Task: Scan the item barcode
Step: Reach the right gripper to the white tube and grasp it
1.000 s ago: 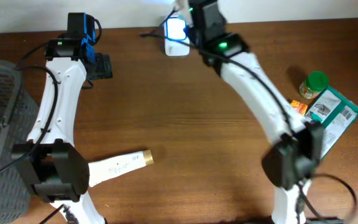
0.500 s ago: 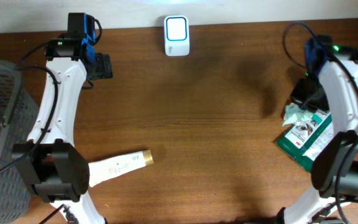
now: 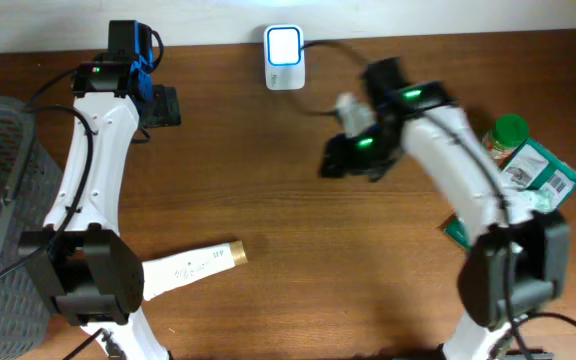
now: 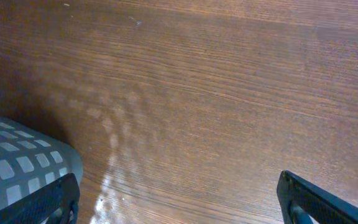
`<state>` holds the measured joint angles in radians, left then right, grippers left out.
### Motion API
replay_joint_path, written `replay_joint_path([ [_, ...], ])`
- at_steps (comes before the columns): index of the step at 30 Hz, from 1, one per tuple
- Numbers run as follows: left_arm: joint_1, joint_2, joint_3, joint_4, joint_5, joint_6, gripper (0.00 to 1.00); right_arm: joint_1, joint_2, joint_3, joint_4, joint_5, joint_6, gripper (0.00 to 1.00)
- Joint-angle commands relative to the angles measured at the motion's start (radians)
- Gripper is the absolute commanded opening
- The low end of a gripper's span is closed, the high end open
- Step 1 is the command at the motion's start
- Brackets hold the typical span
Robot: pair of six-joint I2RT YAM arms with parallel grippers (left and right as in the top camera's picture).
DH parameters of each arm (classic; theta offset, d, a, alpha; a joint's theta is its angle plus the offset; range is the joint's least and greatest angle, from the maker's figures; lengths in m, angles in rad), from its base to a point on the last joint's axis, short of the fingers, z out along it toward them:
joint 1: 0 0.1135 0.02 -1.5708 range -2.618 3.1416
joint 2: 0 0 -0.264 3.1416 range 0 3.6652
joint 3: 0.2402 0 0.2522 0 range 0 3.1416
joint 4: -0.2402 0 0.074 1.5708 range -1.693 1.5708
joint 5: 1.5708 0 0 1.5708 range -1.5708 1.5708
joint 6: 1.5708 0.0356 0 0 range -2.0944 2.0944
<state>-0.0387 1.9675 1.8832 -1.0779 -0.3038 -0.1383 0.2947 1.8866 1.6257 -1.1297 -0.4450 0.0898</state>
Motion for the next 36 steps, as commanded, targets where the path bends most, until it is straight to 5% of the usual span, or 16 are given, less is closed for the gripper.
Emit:
replay_joint_path([
  [1,0.003,-0.016,0.010,-0.001,-0.007,0.002,0.99,0.201,0.090,0.011,0.105,-0.068,0.282,0.51],
  [9,0.003,-0.016,0.010,-0.001,-0.007,0.002,0.99,0.483,0.119,-0.111,0.511,-0.130,0.769,0.41],
  [14,0.003,-0.016,0.010,-0.001,-0.007,0.002,0.99,0.519,0.119,-0.229,0.678,-0.163,0.862,0.41],
  [30,0.003,-0.016,0.010,-0.001,-0.007,0.002,0.99,0.549,0.187,-0.235,0.655,-0.147,0.805,0.42],
  [36,0.003,-0.016,0.010,-0.001,-0.007,0.002,0.99,0.431,0.184,-0.234,0.511,-0.107,0.516,0.42],
])
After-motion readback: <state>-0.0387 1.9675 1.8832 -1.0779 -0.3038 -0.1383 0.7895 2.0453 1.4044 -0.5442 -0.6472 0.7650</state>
